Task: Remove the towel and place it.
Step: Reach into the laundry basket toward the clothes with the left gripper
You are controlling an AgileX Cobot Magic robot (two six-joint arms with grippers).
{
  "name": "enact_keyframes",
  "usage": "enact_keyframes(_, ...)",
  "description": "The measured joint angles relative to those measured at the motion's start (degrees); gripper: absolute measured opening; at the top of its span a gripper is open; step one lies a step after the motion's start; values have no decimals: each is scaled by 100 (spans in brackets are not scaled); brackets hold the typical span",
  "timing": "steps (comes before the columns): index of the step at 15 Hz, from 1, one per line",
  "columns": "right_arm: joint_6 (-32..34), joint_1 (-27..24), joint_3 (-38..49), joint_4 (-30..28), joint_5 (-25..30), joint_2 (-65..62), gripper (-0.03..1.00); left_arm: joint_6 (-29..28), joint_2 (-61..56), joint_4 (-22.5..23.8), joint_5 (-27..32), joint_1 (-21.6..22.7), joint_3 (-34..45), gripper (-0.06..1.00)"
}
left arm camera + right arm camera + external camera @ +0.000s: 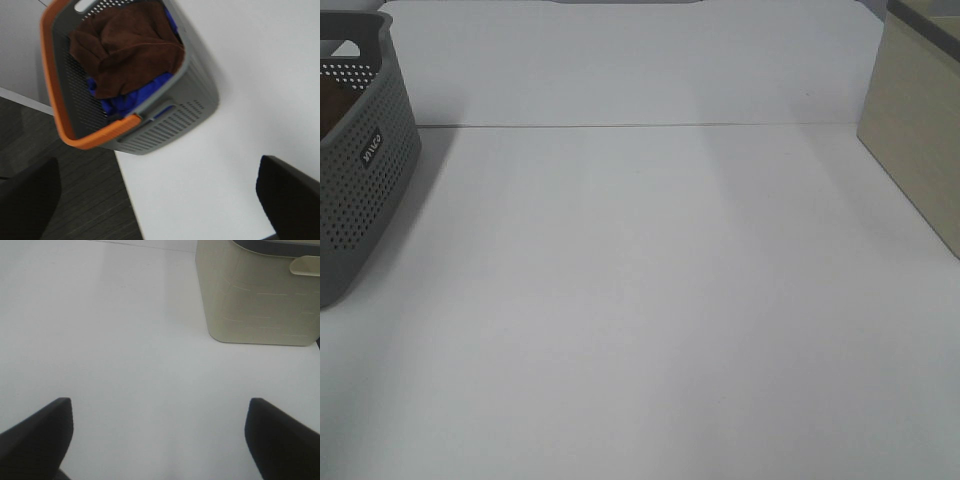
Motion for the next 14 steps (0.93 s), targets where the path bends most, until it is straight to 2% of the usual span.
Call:
enact_keyframes(1, 0, 0, 0, 0, 0, 0, 89, 659, 1175, 401, 0, 0, -985, 99)
enact_keyframes(3, 0, 0, 0, 0, 0, 0, 89, 1100, 2424, 837, 0, 0, -1742, 99)
enact_keyframes(5, 0, 0, 0, 0, 0, 0, 89, 1226, 3615, 1358, -11, 0, -2366, 99)
enact_keyframes(8, 0, 0, 0, 0, 0, 0, 89, 1375, 5088, 1977, -29, 0, -2893, 99)
enact_keyframes(11, 0, 0, 0, 0, 0, 0, 89, 1702, 6073, 2298, -74, 69, -3231, 99)
enact_keyframes(14, 0, 0, 0, 0, 0, 0, 89, 1960, 6939, 2114, -178, 361, -3753, 99)
